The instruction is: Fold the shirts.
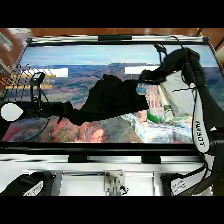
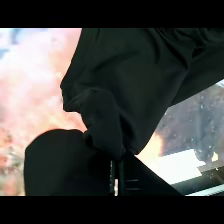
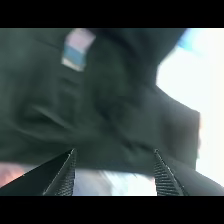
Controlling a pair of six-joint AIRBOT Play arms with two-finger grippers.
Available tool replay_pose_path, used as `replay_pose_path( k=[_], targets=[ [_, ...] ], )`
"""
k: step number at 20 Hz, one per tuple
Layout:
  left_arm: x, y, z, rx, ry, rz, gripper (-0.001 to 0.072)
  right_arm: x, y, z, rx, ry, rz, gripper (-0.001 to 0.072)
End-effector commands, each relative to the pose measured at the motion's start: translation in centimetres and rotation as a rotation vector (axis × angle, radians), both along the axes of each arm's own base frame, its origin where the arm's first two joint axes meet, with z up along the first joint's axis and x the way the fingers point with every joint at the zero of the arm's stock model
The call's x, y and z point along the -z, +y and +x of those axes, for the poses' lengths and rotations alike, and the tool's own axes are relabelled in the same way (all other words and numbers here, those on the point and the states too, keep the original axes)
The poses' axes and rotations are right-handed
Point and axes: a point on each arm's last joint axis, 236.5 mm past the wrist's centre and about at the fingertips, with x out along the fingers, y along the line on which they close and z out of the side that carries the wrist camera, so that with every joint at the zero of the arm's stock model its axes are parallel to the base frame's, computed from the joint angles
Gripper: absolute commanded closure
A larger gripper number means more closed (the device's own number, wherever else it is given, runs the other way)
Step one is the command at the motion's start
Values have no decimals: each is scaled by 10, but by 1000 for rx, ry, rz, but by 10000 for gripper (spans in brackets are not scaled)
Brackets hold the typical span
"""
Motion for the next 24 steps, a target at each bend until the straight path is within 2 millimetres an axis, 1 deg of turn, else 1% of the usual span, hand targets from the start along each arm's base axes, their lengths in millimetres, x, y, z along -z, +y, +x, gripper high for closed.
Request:
replay_pose_path(
  k=[1, 3, 4, 5, 6, 12, 14, 17, 19, 20, 21, 22, 23, 24],
  targets=[
    [0, 2, 2, -10, -4, -3, 674, 37, -31, -41, 79, 233, 60, 136],
    [0, 2, 2, -10, -3, -3, 674, 63, -36, -51, 97, 269, 43, 136],
    [0, 2, 2, -10, -3, -5, 674, 74, -38, -52, 111, 274, 35, 145],
    [0, 1, 2, -10, -3, -6, 673, 80, -40, -52, 125, 278, 40, 211],
    [0, 2, 2, -10, -3, -6, 674, 86, -41, -52, 130, 289, 41, 220],
    [0, 1, 2, -10, -3, -6, 673, 120, -43, -56, 171, 378, 50, 219],
    [0, 1, 2, -10, -3, -6, 673, 127, -40, -56, 172, 387, 50, 219],
    [0, 1, 2, -10, -3, -6, 673, 137, -35, -50, 215, 390, 49, 219],
    [0, 1, 2, -10, -3, -6, 673, 143, -29, -51, 224, 409, 53, 232],
    [0, 1, 2, -10, -3, -6, 673, 144, -23, -54, 212, 422, 58, 333],
    [0, 1, 2, -10, -4, -6, 673, 143, -18, -55, 200, 425, 63, 417],
    [-1, 1, 2, -10, -5, -6, 673, 141, -15, -58, 175, 427, 61, 525],
    [-3, 1, 3, -10, -12, -7, 673, 135, -11, -60, 146, 426, 63, 640],
    [-10, 1, 6, -10, -29, -8, 674, 125, -11, -58, 118, 400, 63, 637]
  ],
)
